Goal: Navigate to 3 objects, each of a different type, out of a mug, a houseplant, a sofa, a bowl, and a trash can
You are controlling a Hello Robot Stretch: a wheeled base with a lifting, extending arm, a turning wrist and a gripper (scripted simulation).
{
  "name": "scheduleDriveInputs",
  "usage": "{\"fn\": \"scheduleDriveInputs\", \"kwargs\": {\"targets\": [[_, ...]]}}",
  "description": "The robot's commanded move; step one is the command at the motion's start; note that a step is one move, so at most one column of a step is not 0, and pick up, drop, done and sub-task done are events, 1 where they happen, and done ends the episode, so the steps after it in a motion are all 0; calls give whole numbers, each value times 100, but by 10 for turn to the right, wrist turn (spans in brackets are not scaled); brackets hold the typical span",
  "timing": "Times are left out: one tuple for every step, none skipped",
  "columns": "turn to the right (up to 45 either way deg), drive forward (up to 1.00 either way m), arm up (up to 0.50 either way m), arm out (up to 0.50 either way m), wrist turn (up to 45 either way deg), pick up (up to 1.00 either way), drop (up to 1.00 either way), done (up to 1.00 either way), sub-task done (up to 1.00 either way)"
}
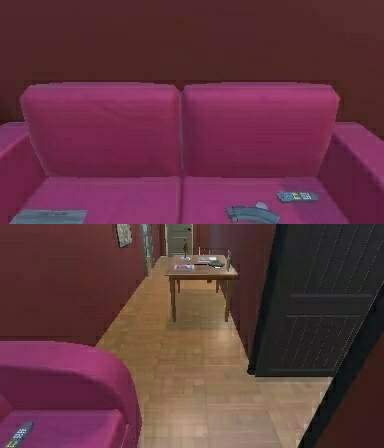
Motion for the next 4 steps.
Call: {"fn": "scheduleDriveInputs", "kwargs": {"targets": [[0,0,0,0,0,0,0,0,100],[450,0,0,0,0,0,0,0,0],[450,0,0,0,0,0,0,0,0],[0,100,0,0,0,0,0,0,0]]}}
